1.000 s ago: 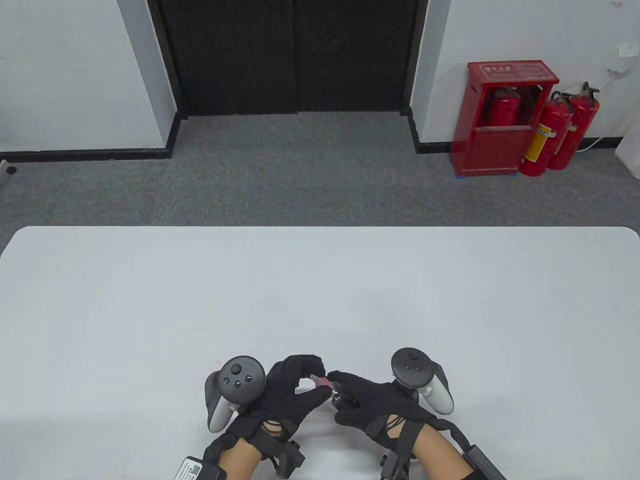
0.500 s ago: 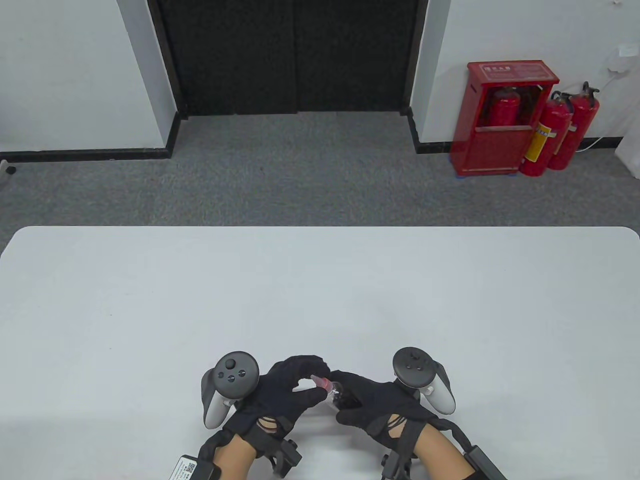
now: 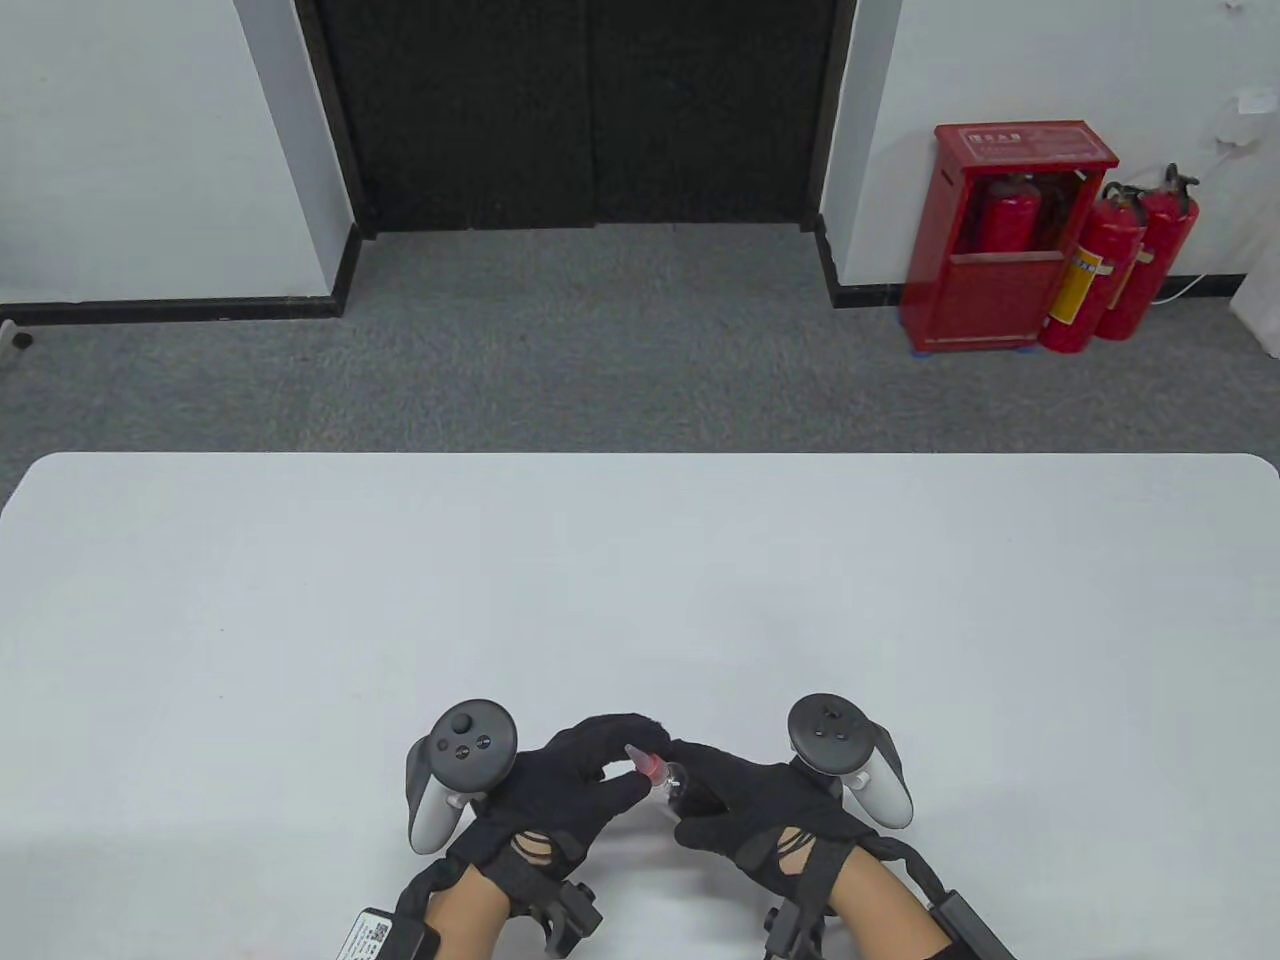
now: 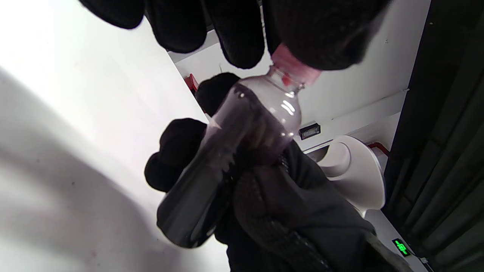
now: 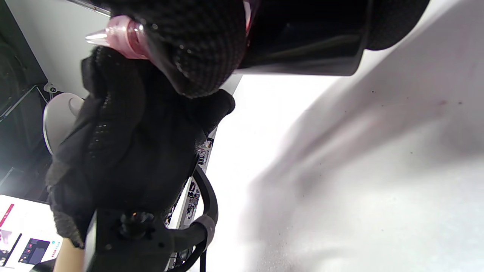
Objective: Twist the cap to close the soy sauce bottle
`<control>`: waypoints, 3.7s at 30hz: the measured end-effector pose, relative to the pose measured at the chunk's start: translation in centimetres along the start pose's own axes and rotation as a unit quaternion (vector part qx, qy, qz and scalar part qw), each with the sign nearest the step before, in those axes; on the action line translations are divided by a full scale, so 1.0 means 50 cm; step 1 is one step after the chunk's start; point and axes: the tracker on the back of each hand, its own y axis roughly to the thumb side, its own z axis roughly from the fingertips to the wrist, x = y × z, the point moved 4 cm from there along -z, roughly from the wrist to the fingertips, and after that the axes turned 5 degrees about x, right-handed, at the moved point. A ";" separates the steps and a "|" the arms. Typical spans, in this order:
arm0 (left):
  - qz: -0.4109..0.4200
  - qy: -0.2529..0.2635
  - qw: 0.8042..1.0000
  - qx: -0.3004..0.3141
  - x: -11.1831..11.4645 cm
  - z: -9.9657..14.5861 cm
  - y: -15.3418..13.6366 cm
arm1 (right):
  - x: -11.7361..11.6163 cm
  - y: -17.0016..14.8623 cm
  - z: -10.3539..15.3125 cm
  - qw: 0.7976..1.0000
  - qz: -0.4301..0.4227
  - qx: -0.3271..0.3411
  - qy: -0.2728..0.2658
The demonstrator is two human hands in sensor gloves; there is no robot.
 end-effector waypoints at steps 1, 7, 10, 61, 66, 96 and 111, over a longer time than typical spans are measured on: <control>0.006 -0.004 1.000 0.000 0.002 0.000 0.000 | 0.000 0.000 0.000 1.000 -0.001 0.000 0.000; 0.051 -0.024 0.998 -0.001 0.016 -0.003 -0.003 | 0.004 0.001 0.002 1.000 -0.006 0.000 -0.004; 0.066 -0.041 0.997 0.009 0.028 -0.006 -0.001 | 0.007 0.000 0.003 1.000 -0.008 -0.002 -0.006; -0.036 0.021 0.999 0.005 0.034 0.000 0.010 | 0.012 -0.004 0.005 1.000 0.007 -0.012 -0.012; -0.024 0.018 1.000 0.006 0.034 0.001 0.010 | 0.012 -0.002 0.005 1.000 0.005 -0.010 -0.012; -0.047 0.039 0.998 -0.024 0.021 0.004 -0.009 | -0.001 0.007 0.004 1.000 0.022 -0.007 -0.003; 0.011 0.016 0.999 -0.030 0.026 -0.002 -0.023 | 0.002 0.007 0.005 1.000 0.015 -0.011 -0.008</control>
